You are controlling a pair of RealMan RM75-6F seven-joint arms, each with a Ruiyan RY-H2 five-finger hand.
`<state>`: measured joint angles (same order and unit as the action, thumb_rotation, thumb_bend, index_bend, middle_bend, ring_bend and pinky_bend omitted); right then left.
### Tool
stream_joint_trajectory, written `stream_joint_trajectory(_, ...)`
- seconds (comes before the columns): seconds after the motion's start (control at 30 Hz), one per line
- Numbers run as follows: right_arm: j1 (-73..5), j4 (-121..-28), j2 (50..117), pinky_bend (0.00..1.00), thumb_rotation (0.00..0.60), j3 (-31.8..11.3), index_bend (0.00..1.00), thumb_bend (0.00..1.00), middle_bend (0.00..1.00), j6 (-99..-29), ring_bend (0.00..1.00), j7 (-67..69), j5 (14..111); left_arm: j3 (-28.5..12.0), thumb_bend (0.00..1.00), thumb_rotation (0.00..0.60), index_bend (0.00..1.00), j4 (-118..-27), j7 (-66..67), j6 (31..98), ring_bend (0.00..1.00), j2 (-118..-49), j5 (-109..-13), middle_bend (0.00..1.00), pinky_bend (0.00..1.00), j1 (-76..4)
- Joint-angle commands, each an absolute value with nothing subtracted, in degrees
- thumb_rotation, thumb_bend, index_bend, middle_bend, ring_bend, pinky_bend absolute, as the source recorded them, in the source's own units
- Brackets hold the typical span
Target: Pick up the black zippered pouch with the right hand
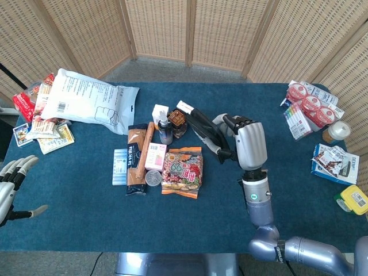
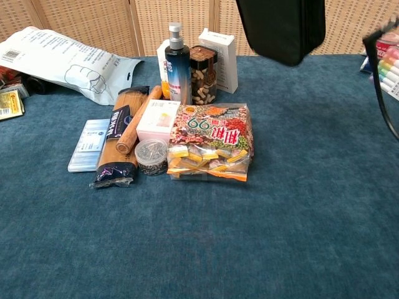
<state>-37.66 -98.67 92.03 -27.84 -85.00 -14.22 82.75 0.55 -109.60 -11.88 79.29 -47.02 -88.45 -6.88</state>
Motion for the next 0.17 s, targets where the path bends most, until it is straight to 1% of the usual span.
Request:
stream_joint_trajectory(0.03,-39.6,-105.0,89.0,0.71,0.600,-31.0,0.50,0.24,0.72,-83.8,0.70,-19.9,81.7,0.7,0.01,0.600,0.00,-109.6,-12.1,79.3,0.00,-47.0,-88.8,0.00,0.00,-6.8)
stream_joint_trajectory(0.17,-40.5,-108.9,87.8,0.71,0.600,-32.2,0.50,0.24,0.72,-83.5,0.70,-23.3,80.7,0.9,0.01,0.600,0.00,-109.5,-12.2,79.3,0.00,-46.9,-89.1,0.00,0.00,-6.9)
